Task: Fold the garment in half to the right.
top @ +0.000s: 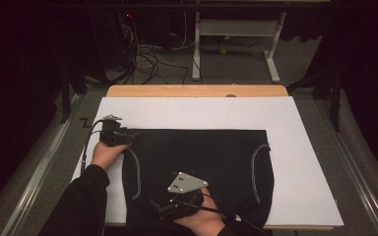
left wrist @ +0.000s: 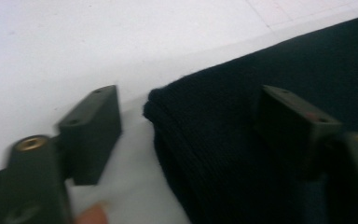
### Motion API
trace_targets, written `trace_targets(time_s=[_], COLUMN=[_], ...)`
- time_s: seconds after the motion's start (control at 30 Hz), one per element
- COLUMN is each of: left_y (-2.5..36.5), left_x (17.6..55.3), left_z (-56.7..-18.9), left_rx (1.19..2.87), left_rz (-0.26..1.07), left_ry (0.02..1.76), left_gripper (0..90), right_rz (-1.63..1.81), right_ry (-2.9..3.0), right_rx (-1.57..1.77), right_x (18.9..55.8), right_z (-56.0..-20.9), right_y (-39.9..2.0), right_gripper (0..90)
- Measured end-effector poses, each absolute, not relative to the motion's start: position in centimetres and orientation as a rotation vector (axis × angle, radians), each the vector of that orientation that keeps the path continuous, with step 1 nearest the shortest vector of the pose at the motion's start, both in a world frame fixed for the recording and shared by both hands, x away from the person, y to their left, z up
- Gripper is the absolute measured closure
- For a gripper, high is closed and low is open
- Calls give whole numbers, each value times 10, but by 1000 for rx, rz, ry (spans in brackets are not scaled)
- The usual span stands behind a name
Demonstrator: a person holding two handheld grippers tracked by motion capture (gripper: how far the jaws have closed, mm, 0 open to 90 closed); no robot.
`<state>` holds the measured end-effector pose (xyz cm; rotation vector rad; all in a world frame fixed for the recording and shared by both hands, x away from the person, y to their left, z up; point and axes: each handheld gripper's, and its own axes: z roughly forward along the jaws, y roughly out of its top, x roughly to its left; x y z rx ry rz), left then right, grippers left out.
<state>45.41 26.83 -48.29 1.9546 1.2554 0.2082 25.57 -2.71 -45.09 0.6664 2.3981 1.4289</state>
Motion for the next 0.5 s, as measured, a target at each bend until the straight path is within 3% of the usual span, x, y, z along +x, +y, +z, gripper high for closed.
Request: trace_targets(time_s=[0.3,0.43,0.5], left_y=[266,261,262], left_x=[447,436,432], left_z=[-485,-485,-485], left_rx=[1944,1961,1947], left_rz=[208,309,323], left_ry=[1245,1166,1143], left_gripper=[549,709,738], right_rz=[1412,1390,1377], right_ry=[2449,2489,2516], right_rx=[645,621,612], right_x=[248,244,243], right_z=[-456,-460,-462], right_y=[-17,-8,-1], right_gripper=[2,5,14])
